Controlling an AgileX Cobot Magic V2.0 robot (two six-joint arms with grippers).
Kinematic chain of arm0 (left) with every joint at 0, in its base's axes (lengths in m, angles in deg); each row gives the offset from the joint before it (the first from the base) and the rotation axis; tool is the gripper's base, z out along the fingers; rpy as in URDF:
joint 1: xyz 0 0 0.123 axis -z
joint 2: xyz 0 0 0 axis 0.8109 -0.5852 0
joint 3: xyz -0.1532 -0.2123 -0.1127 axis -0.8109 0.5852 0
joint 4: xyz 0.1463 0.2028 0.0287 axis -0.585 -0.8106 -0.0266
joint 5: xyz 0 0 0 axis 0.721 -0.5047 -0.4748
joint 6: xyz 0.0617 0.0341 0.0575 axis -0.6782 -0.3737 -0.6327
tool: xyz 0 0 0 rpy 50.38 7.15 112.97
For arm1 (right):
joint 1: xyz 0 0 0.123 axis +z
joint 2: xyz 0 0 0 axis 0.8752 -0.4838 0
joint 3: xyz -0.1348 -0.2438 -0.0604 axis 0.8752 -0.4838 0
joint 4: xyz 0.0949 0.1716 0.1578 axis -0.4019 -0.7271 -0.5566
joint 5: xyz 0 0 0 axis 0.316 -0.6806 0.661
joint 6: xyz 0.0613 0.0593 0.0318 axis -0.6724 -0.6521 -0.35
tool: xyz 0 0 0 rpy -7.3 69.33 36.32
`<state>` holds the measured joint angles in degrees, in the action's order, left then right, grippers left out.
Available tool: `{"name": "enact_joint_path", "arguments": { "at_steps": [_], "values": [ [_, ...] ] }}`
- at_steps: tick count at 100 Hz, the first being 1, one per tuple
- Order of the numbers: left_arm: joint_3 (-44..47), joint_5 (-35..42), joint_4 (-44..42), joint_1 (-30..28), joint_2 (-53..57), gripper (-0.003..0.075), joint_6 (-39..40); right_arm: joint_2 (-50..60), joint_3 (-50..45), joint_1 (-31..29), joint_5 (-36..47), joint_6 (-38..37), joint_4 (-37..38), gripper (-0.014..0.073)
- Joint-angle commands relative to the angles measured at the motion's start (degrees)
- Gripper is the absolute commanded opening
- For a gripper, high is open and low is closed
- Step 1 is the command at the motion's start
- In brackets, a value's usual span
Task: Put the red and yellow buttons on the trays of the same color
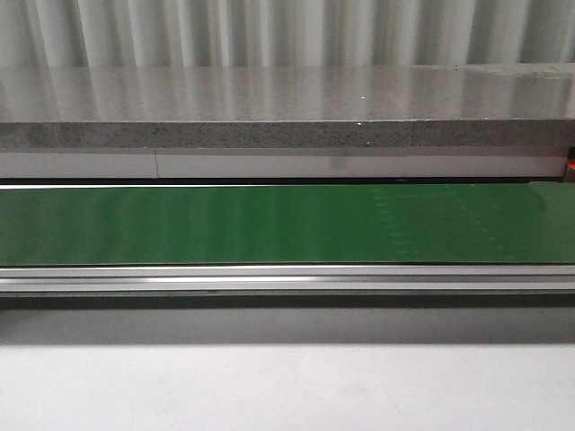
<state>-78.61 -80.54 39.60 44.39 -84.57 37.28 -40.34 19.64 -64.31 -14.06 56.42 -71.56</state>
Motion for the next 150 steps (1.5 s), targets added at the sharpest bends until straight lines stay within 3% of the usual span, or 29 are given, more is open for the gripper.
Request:
{"name": "enact_joint_path", "arguments": {
  "at_steps": [1,14,26,52,89,150],
  "values": [
    [-3.9,1.7,0.5,-2.6,-2.5,0.0211,0.7,-0.3,1.4,0.1,3.6,0.6,-0.5,-0.0066],
    [-7.3,-0.6,0.0,-6.9,-6.6,0.0442,0.7,-0.3,1.4,0.1,3.6,0.6,-0.5,-0.0066],
    [-10.7,-5.0,0.0,-12.2,-10.8,0.0532,0.7,-0.3,1.4,0.1,3.6,0.6,-0.5,-0.0066],
    [-19.7,-12.9,0.0,-19.8,-23.0,0.0537,1.2,-0.3,1.4,0.1,3.6,0.6,-0.5,-0.0066],
    [-31.7,-22.5,-4.9,-20.5,-40.5,0.0535,1.8,-0.3,1.4,0.1,3.6,0.6,-0.5,-0.0066],
    [-34.0,-17.6,-6.9,-20.5,-51.3,0.0535,3.1,-0.3,1.4,0.1,3.6,0.6,-0.5,-0.0066]
  ]
}}
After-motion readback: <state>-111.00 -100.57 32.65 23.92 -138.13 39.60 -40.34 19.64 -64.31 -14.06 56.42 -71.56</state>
